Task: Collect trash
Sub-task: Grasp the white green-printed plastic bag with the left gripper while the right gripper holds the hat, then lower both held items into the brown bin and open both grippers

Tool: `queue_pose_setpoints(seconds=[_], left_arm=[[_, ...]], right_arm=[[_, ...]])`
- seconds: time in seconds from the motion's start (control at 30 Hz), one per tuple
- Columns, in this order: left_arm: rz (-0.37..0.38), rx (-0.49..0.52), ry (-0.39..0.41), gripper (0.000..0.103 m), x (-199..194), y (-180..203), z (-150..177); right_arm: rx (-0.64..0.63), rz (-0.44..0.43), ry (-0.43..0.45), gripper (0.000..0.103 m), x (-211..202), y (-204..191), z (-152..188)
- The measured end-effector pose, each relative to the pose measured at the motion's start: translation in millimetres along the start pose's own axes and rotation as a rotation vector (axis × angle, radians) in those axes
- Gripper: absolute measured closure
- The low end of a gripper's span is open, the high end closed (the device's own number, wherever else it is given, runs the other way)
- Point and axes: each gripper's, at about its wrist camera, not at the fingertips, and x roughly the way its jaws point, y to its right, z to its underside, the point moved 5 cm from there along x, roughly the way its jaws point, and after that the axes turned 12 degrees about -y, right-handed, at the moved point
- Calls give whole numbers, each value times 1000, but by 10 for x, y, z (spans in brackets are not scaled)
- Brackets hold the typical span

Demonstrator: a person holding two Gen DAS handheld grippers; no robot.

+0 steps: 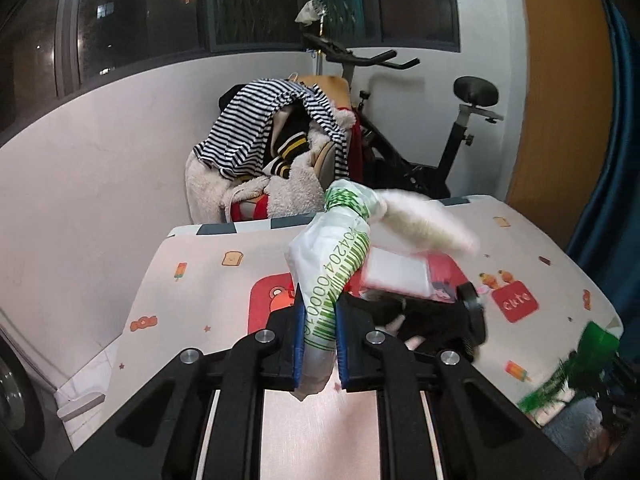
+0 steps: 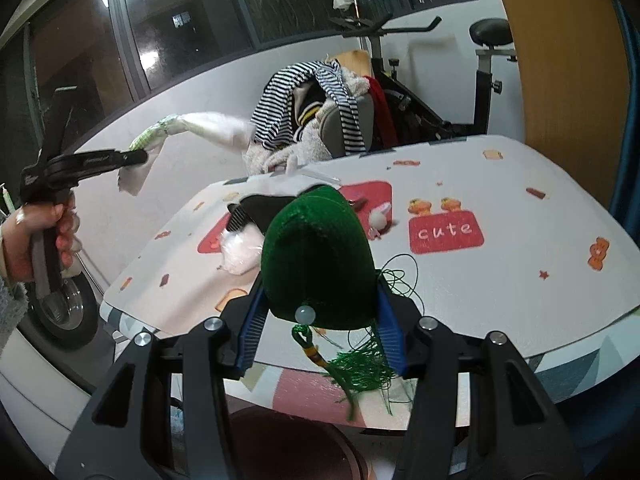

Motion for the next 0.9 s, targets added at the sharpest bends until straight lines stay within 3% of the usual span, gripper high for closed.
queue_pose_setpoints(seconds=[0.23,0.5,0.7,0.9], left_arm=[[50,43,-12,90,-446,125,440],[120,126,-90,90,-759,361,1282],[169,194,-230,90,-779,501,2015],[199,290,-406,90,-537,742,2610]], right_arm=[[-37,0,44,51,-271,-149,-59],[-73,1,71,51,-529,-321,-5],[-83,2,74,51,-610,-371,61],[-72,1,49,51,-602,-401,187]])
